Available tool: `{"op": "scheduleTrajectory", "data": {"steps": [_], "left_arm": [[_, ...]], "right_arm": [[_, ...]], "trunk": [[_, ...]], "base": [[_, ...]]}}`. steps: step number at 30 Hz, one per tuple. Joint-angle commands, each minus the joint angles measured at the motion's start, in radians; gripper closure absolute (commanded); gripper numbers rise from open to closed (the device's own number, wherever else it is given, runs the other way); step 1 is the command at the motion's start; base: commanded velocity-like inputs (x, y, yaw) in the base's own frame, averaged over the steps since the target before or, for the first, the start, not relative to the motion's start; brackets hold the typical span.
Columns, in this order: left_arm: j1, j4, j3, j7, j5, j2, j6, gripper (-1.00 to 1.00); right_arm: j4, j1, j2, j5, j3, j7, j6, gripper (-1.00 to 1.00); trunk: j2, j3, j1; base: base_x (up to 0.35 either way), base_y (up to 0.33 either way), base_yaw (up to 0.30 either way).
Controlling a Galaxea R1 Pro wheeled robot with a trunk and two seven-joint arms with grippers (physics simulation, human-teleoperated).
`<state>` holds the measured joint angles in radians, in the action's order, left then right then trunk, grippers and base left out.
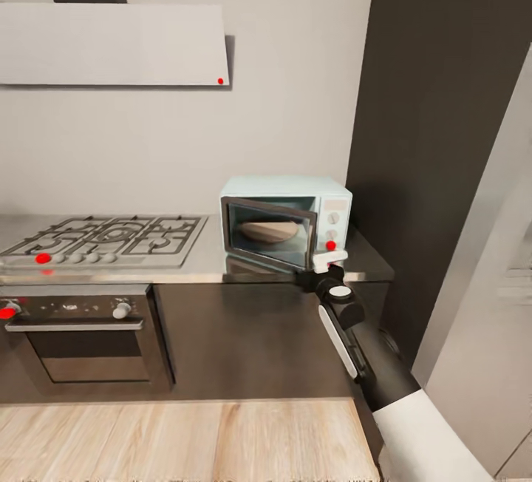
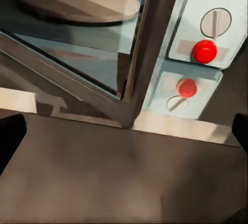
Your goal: In the kitchen, take the popcorn bag from the countertop, put it into the microwave, and heat it until the popcorn is cooked so the cooked popcorn ends up inside the bag.
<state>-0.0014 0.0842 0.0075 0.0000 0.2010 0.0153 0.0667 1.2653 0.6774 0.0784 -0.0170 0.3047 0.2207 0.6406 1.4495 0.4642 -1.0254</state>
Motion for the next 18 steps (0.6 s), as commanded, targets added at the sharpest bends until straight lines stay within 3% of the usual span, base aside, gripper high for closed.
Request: {"op": "scheduleTrajectory", "data": {"steps": [1,3,8,13,15,18], "left_arm": [[0.000,0.000,0.000,0.000,0.006,0.000,0.002,-1.00],[0.000,0.000,0.000,0.000,0.006,0.000,0.002,-1.00],[0.000,0.002,0.000,0.000,0.007,0.000,0.002,-1.00],[0.000,0.011,0.002,0.001,0.009,0.000,0.001,-1.00],[0.000,0.012,0.002,0.001,0.009,0.000,0.001,-1.00],[0.000,0.008,0.001,0.000,0.008,0.000,0.001,-1.00]], "right_arm": [[0.002,0.001,-0.002,-0.002,0.001,0.006,0.005,-1.00],[0.004,0.001,-0.005,-0.002,-0.017,0.006,0.000,-1.00],[0.009,0.002,-0.006,0.000,-0.163,0.006,0.000,-1.00],[0.009,0.001,-0.009,0.000,-0.171,0.006,-0.008,-1.00],[0.010,0.002,-0.028,0.001,-0.215,0.005,-0.010,-1.00],[0.012,0.001,-0.034,0.005,-0.240,0.004,-0.010,-1.00]], "trunk": [[0.001,0.001,0.000],[0.001,0.001,0.000],[0.001,0.001,0.000],[0.001,0.001,0.000],[0.001,0.001,0.000],[0.001,0.001,0.000]], "base": [[-0.122,0.000,0.000],[-0.047,0.000,0.000],[-0.006,0.000,0.000],[0.000,0.000,0.000],[0.000,0.000,0.000],[0.081,0.000,0.000]]}}
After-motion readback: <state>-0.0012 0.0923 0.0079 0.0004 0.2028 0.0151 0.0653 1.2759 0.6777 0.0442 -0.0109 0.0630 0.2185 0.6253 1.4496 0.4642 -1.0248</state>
